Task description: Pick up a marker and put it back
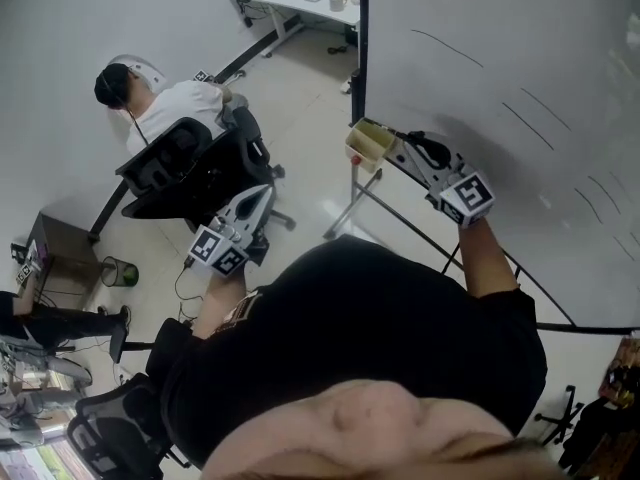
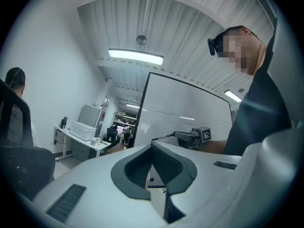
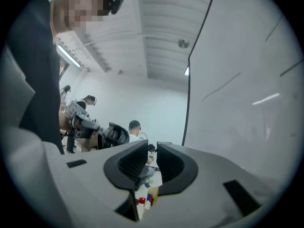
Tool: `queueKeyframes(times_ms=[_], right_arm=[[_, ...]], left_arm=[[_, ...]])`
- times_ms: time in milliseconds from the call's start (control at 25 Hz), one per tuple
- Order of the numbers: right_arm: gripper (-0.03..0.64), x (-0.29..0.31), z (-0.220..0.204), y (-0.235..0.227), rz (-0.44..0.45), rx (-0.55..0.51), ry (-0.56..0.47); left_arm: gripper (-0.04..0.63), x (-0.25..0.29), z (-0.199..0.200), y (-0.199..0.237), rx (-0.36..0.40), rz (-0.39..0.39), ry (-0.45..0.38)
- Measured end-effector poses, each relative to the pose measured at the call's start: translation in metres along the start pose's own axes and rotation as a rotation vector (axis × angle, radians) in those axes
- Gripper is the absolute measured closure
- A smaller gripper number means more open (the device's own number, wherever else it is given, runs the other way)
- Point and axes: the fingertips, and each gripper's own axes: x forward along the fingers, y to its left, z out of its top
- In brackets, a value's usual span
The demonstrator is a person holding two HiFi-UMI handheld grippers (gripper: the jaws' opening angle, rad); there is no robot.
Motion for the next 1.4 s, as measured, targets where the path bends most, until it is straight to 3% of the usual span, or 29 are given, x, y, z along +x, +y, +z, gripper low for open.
queueKeyframes(times_ms=[160,360,520,1040,1240,1400], right_arm=[[0.551,-0.030,0.028,0.018,0.041,0.040,-0.090],[0.552,-0.042,0.033,0.028,0.039,0.035,-0.108],[0.552,-0.046,0.036,0.031,0.044,0.031,-0.113],[0.552,-0.042,0.039,0.030,0.044,0.023,-0.114],[0.552,-0.036,0.027,0.028,0.046,0.028,-0.071],[0.552,-0.014,-0.003,0.015,0.010,0.024,0.061]], left_arm=[[0.592,0.009,0.008,-0.002,-0.048,-0.043,-0.033],[0.592,0.020,-0.001,-0.008,-0.039,-0.073,0.023],[0.595,0.018,0.006,-0.004,-0.108,-0.073,-0.032],[0.595,0.010,0.013,-0.004,-0.089,-0.069,-0.052],[0.595,0.005,0.014,-0.003,-0.087,-0.056,-0.057],[0.595,0.003,0.013,-0.003,-0.084,-0.052,-0.055]])
